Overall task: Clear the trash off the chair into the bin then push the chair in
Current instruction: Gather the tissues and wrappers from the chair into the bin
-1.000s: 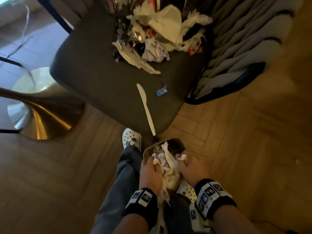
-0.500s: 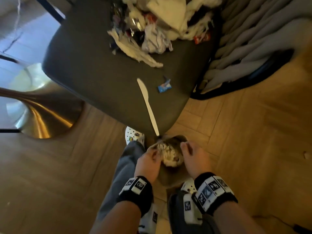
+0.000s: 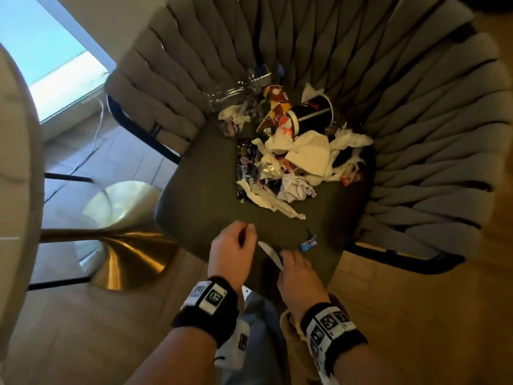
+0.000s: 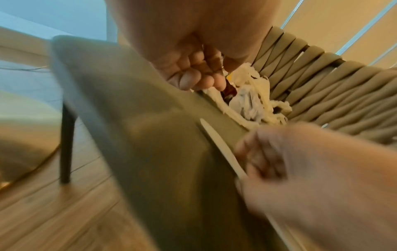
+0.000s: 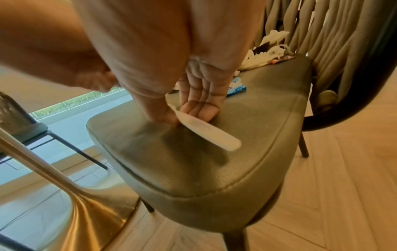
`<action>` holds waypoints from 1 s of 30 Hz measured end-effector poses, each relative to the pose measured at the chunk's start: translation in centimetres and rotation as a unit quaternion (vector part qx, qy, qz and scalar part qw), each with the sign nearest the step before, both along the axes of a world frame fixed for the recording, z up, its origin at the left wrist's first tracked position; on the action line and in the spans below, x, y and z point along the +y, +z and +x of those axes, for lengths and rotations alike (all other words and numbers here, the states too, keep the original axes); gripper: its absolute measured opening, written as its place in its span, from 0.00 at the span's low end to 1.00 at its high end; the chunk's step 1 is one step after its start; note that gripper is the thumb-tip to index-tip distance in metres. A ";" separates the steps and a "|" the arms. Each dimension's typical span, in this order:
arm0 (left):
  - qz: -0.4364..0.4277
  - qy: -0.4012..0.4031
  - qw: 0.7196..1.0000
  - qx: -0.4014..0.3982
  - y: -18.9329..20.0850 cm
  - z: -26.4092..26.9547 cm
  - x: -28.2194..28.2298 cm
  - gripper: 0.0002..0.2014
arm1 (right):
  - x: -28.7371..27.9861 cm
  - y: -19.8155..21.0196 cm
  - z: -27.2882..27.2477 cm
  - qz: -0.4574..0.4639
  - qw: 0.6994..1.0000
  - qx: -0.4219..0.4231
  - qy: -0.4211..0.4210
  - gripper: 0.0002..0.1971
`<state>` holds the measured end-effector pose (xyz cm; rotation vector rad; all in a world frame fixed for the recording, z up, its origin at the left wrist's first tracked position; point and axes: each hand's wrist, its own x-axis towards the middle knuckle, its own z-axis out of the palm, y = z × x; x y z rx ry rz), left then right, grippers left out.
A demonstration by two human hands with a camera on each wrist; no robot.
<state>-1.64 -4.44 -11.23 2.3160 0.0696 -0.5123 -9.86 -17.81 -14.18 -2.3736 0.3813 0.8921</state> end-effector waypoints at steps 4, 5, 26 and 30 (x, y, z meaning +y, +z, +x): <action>0.028 -0.009 0.999 -0.034 -1.5 7.0 -2.6 0.24 | -1.5 0.2 -0.1 -0.015 0.997 -0.034 -0.072 0.19; 0.037 -0.007 0.999 -0.026 -1.9 8.5 -3.3 0.31 | -2.0 0.2 0.1 -0.024 0.994 -0.044 -0.102 0.20; 0.129 -0.118 0.985 0.011 -4.4 15.2 -2.3 0.17 | -3.4 -1.4 14.5 -0.135 0.972 -0.183 0.055 0.21; 0.067 -0.044 0.997 -0.004 -3.4 13.8 -0.3 0.11 | -3.4 -0.8 13.7 -0.104 0.971 -0.216 -0.006 0.19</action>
